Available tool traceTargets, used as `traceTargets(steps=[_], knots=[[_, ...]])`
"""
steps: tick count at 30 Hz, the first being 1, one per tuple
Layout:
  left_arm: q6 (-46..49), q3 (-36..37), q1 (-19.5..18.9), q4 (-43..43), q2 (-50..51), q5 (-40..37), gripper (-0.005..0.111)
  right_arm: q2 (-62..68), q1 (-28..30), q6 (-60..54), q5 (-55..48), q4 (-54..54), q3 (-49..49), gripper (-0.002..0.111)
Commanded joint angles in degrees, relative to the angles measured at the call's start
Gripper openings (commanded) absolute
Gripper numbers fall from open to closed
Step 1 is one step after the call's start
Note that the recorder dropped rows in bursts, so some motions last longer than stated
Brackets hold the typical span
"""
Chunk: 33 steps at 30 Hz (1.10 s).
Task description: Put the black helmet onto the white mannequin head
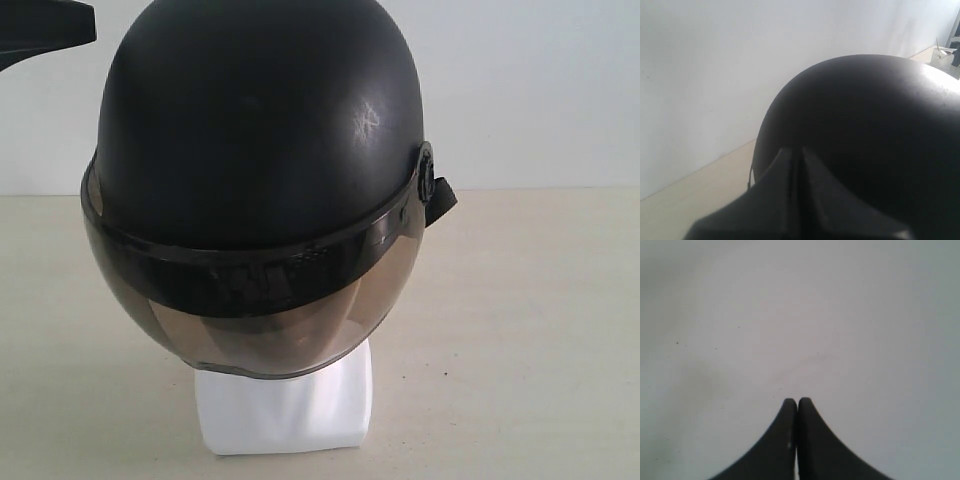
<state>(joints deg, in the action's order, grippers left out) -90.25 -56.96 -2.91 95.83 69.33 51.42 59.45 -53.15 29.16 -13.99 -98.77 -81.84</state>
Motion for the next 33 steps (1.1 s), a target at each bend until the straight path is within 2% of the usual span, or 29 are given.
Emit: traceTargets(steps=[1, 2, 5, 6, 8, 11, 15, 16, 20, 22, 27, 30, 33], knots=[[0.4, 0.3, 0.3, -0.6, -0.3, -0.3, 0.005, 1.9, 0.0, 0.3, -3.2, -1.2, -5.9, 0.0], [0.4, 0.3, 0.3, -0.5, -0.3, -0.4, 0.005, 2.4, 0.0, 4.7, -6.7, -1.2, -7.0, 0.0], [0.8, 0.3, 0.3, -0.5, -0.2, -0.4, 0.005, 2.5, 0.0, 28.2, -23.9, -1.2, -10.5, 0.0], [0.8, 0.3, 0.3, -0.5, -0.2, -0.4, 0.005, 2.1, 0.0, 33.5, -32.4, -1.2, -11.4, 0.0], [0.8, 0.3, 0.3, -0.5, -0.1, -0.4, 0.005, 0.8, 0.0, 33.0, -43.5, -1.2, -12.1, 0.0], [0.8, 0.3, 0.3, -0.5, 0.1, -0.6, 0.005, -2.2, 0.0, 20.0, -56.0, 6.2, -12.5, 0.0], [0.8, 0.3, 0.3, -0.5, 0.1, -0.6, 0.005, -7.5, 1.6, 5.7, -56.0, 25.9, -12.3, 0.0], [0.8, 0.3, 0.3, -0.4, 0.1, -0.6, 0.005, -9.6, 3.0, 2.5, -56.0, 36.8, -12.2, 0.0], [0.8, 0.3, 0.3, 0.6, 0.1, -0.4, 0.005, -12.4, 6.4, -2.6, -56.0, 58.7, -5.6, 0.0], [0.8, 0.3, 0.3, 1.2, 0.1, 0.0, 0.005, -12.4, 6.4, -3.1, -56.0, 63.6, 0.4, 0.0], [0.8, 0.3, 0.3, 1.2, 0.1, 1.3, 0.005, -13.6, 6.4, 3.2, -55.8, 67.6, 17.0, 0.0], [0.8, 0.3, 0.3, 1.7, -1.1, 0.7, 0.005, -14.2, 6.4, 2.2, -43.3, 75.3, 25.6, 0.0], [-1.3, 1.1, -0.1, 4.1, -5.4, -3.9, 0.005, -14.2, 6.4, 1.8, -35.9, 76.1, 32.0, 0.0]])
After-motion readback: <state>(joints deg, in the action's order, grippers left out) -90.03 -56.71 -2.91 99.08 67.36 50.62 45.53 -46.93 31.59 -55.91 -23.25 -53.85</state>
